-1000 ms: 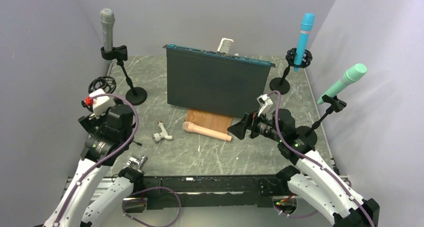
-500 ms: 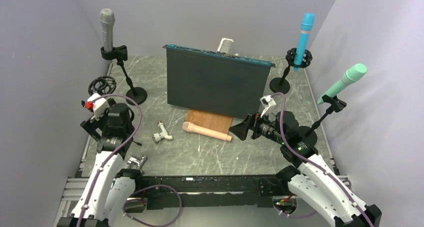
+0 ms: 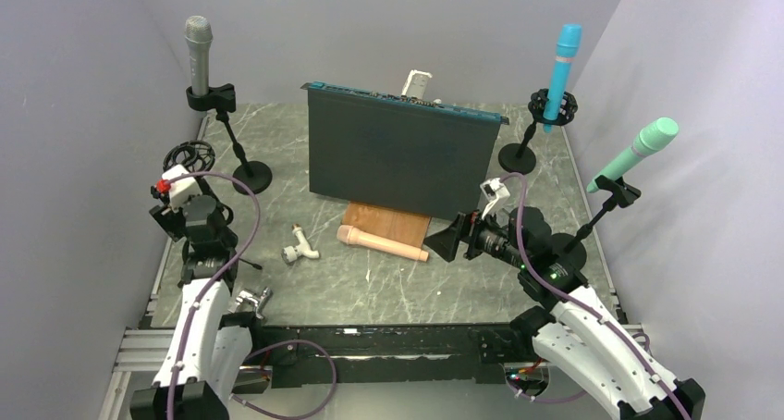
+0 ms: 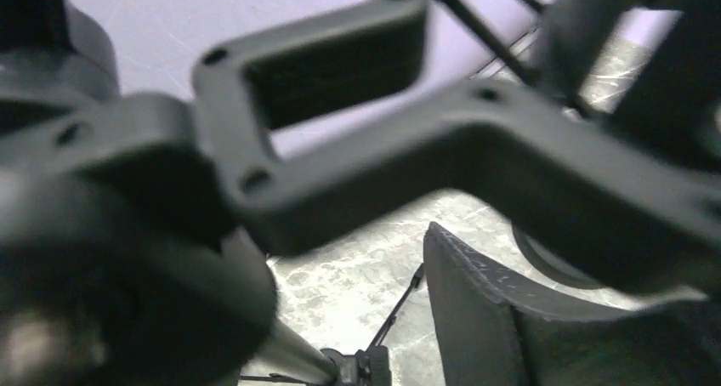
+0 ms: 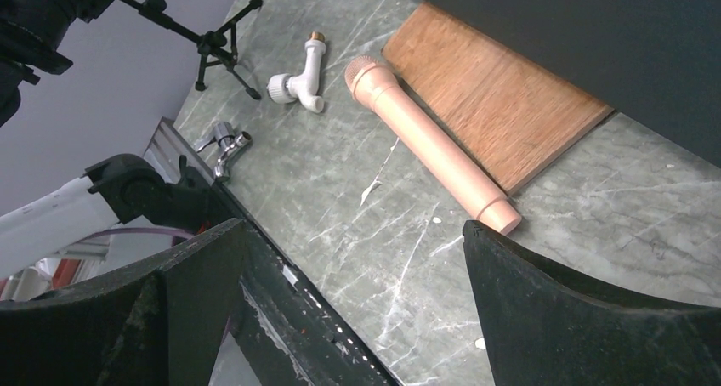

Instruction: Remove the microphone from the stand

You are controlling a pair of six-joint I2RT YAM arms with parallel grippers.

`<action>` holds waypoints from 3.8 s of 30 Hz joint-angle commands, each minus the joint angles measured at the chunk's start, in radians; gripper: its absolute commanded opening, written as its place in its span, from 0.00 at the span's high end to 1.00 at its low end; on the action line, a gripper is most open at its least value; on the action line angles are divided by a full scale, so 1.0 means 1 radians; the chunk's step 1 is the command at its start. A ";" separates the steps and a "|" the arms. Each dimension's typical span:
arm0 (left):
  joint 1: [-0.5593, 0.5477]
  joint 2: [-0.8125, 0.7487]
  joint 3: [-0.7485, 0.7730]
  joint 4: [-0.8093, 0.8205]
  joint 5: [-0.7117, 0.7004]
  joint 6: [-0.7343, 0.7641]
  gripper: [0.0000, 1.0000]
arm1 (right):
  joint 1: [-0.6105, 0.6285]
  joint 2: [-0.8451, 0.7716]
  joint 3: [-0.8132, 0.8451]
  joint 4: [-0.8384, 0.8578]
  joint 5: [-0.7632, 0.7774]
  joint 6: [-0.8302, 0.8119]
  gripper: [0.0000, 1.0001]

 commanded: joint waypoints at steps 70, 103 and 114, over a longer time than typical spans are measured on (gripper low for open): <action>-0.559 -0.057 0.480 -0.766 0.744 -0.664 1.00 | 0.731 0.716 0.675 0.090 0.442 -0.002 0.24; -0.615 -0.085 0.420 -0.665 0.777 -0.654 1.00 | 0.708 0.855 0.772 0.109 0.441 0.055 0.60; -0.615 -0.088 0.436 -0.676 0.791 -0.645 1.00 | 0.708 0.883 0.794 0.102 0.408 -0.020 0.95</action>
